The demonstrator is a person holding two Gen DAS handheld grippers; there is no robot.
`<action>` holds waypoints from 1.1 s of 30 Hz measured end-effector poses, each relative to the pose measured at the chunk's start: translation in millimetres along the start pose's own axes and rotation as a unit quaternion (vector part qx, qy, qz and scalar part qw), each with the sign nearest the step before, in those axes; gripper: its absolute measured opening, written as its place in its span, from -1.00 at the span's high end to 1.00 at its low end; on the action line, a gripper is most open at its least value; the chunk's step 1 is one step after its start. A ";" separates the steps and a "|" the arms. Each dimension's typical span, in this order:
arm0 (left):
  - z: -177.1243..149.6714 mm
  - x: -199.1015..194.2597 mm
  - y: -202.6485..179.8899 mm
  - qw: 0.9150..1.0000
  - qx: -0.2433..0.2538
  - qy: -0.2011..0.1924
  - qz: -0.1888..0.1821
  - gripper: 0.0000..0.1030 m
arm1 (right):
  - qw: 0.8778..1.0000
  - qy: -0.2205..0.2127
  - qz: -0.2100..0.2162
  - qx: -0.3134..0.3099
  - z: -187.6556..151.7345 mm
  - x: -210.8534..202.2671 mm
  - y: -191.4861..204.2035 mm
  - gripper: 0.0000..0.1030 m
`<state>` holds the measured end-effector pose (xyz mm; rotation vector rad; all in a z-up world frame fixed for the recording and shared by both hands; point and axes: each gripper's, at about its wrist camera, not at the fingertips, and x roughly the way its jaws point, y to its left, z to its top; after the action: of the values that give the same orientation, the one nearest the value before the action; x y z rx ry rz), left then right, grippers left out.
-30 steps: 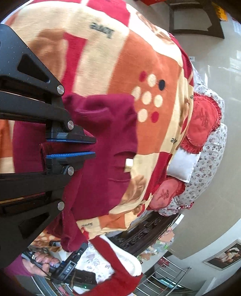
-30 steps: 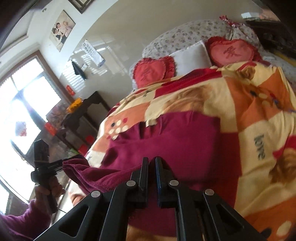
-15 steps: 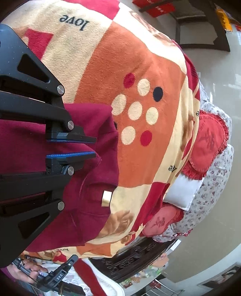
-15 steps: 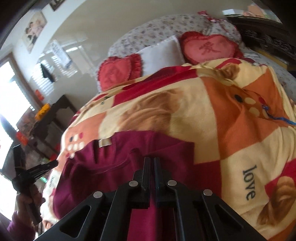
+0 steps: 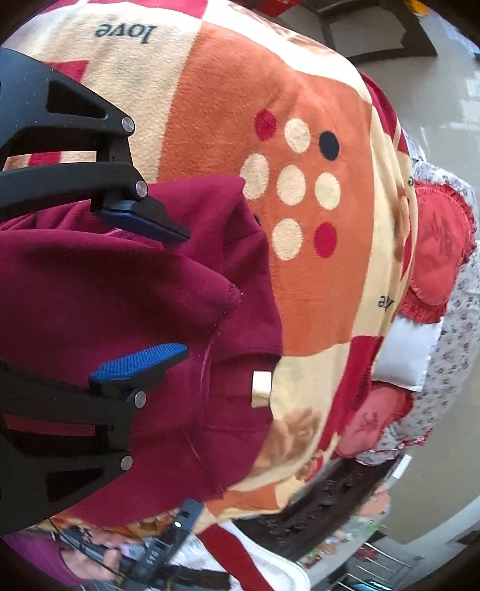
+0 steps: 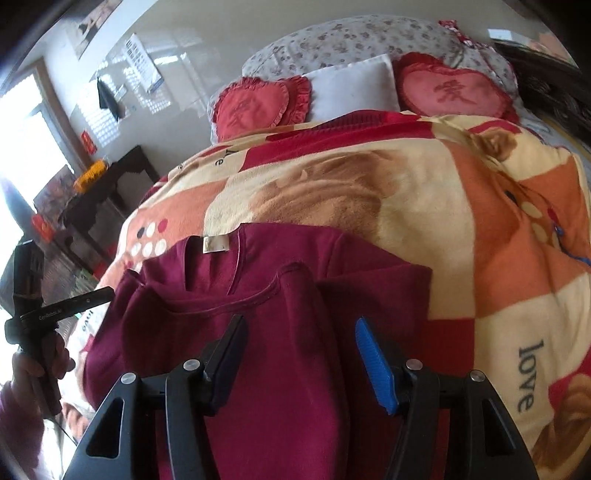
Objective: Fold small clothes
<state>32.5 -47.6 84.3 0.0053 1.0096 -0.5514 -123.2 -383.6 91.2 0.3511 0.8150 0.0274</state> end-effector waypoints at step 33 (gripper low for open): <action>10.6 -9.1 22.4 0.998 -0.046 -0.018 0.050 0.39 | 0.998 -0.038 -0.029 -0.044 28.4 -13.3 14.3 0.33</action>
<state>47.1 -27.0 91.9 -0.0351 0.9937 -0.4129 -110.4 -380.6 123.1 0.2429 0.7464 -0.0049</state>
